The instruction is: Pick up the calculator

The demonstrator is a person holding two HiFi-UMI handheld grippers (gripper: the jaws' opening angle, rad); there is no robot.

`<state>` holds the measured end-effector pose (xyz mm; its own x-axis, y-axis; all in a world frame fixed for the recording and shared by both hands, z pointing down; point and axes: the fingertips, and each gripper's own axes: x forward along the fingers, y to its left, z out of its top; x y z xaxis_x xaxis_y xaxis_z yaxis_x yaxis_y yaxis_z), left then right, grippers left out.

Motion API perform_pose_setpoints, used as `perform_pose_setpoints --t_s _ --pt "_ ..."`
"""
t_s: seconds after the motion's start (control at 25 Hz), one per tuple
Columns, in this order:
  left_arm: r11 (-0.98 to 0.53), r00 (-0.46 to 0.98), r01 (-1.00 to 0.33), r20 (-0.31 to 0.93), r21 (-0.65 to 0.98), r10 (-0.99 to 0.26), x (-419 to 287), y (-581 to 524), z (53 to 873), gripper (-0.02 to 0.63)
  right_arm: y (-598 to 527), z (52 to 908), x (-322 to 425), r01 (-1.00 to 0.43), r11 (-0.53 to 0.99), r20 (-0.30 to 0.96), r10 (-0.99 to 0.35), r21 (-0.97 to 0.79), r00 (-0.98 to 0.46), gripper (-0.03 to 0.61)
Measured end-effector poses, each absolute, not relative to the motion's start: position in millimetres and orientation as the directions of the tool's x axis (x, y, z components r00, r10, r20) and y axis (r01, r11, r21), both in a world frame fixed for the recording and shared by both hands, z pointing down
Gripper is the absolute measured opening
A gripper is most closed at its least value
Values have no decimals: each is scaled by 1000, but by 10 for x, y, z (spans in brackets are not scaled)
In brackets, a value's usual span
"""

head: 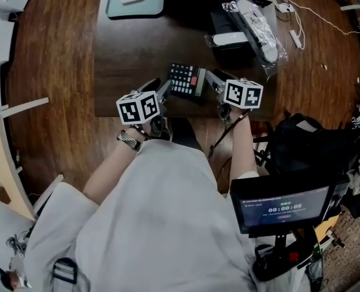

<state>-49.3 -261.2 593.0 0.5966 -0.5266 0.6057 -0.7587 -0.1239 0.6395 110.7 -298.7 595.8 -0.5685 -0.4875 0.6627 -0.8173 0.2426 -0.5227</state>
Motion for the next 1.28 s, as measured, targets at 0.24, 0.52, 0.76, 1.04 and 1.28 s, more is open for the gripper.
perform_pose_setpoints --t_s 0.24,0.52,0.76,1.04,1.28 --pt "-58 552 -789 663 612 -506 -556 -2568 6085 222 -3049 6210 1009 -777 305 702 -335 -550 -628 150" --pt "57 522 -770 680 635 -514 -689 -2526 6174 230 -3041 6273 851 -716 281 667 -262 -639 -698 149" --pt "102 503 -786 726 610 -468 -670 -2448 6290 230 -3047 6354 851 -747 323 717 -232 -581 -658 87" --pt "110 505 -785 733 609 -456 -641 -2381 6394 227 -3036 6329 833 -710 338 671 -244 -618 -700 80" --pt "89 545 -747 683 659 -487 -598 -2409 6354 221 -3033 6378 921 -681 319 627 -265 -660 -732 80"
